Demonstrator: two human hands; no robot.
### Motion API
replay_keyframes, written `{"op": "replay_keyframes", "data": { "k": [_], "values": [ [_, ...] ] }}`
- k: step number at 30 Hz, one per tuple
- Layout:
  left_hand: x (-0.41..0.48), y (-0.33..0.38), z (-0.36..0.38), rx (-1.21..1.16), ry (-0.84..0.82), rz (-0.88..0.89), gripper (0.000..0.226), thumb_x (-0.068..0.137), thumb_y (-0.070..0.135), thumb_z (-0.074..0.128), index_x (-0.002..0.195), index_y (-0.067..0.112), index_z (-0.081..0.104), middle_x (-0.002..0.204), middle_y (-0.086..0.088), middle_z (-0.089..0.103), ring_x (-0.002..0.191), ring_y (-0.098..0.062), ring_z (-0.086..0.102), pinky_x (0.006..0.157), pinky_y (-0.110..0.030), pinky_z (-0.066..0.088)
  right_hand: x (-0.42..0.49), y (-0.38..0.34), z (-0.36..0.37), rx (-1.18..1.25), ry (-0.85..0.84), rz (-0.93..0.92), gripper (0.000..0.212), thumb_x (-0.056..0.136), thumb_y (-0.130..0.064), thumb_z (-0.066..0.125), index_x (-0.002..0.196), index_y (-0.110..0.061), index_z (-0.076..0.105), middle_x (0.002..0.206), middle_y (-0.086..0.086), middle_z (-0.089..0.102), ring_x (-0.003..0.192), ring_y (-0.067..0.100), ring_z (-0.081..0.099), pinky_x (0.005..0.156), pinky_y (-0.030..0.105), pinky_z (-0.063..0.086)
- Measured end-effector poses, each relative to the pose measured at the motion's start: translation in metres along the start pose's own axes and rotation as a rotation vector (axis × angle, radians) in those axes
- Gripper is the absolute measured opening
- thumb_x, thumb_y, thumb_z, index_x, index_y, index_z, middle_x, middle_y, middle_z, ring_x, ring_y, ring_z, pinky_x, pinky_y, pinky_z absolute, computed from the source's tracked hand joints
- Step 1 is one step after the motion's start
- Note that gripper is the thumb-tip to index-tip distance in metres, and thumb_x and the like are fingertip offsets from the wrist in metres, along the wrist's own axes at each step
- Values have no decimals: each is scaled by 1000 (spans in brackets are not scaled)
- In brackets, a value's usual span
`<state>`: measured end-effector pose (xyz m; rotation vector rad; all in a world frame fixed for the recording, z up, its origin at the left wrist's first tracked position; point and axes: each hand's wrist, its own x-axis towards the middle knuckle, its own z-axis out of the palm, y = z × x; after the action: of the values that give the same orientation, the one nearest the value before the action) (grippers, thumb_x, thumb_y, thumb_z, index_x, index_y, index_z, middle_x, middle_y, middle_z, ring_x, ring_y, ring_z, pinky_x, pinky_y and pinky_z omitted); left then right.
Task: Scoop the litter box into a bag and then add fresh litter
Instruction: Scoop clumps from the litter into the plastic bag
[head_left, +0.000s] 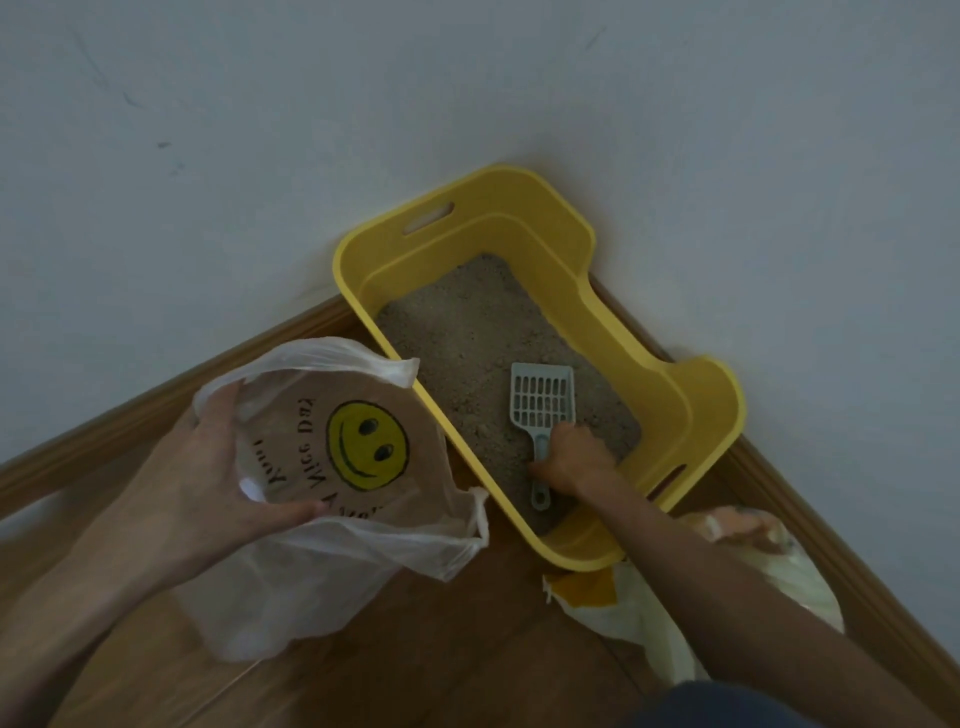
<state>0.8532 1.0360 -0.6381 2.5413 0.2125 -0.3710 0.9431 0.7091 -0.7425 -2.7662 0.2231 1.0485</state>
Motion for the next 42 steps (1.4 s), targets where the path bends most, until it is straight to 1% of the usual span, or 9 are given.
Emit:
{"op": "replay_keyframes", "data": {
  "k": [3,7,10,16,22,26,32,35,42],
  "values": [
    [1,-2,1,8,4,6,127,37,73,74,145,33,22,136,-3,50,121,-23,48,88,-35,44,1,-1,-3,-14,-5,2,38,85,-37,70,107,-10,53,104,12,59,94,29,62,71,37,54],
    [0,-4,3,9,1,5,130,37,75,73,147,26,23,137,-3,48,122,-23,47,91,-36,44,-2,8,-25,79,-37,-25,31,84,-32,72,76,-15,48,73,5,55,61,18,55,45,26,41],
    [0,-3,6,9,-1,-18,133,37,75,73,149,26,20,139,-5,47,124,-23,45,94,-39,44,-9,13,-55,229,-142,-51,31,88,-12,66,63,-11,48,60,8,54,48,17,57,41,23,42],
    [0,4,6,-30,-17,32,99,36,72,74,113,65,13,136,-6,49,120,-24,47,86,-32,40,-6,28,-101,56,-181,-111,22,97,-12,50,80,-5,62,71,7,62,57,15,58,50,23,44],
    [5,-3,8,-15,-31,23,103,33,75,72,117,67,13,132,-3,51,113,-20,49,83,-33,42,-4,48,-132,-181,-106,-248,8,94,-8,45,97,-16,43,85,3,49,68,14,42,58,29,34],
    [8,-5,10,-17,-17,10,107,30,80,70,116,72,7,131,-4,52,115,-23,50,84,-34,43,6,58,-151,-263,55,-322,27,101,-43,41,101,-21,55,92,0,59,83,19,55,72,34,45],
    [11,-10,16,21,2,-7,124,30,86,65,140,48,20,132,-8,53,114,-30,53,84,-40,46,4,56,-162,-976,493,-389,22,96,-38,49,106,-24,63,102,2,65,106,23,50,73,34,32],
    [9,-9,17,12,11,17,109,33,80,67,126,68,12,132,-9,53,115,-30,51,84,-36,42,-9,46,-155,-1130,502,-305,14,95,-27,51,105,-22,60,105,2,64,107,23,50,82,35,37],
    [4,-4,16,2,8,8,109,33,85,64,125,69,7,133,-8,52,115,-30,52,85,-39,47,-11,40,-128,-1088,482,-173,15,95,-25,51,108,-24,58,102,3,63,100,23,52,81,34,37]
  ]
}}
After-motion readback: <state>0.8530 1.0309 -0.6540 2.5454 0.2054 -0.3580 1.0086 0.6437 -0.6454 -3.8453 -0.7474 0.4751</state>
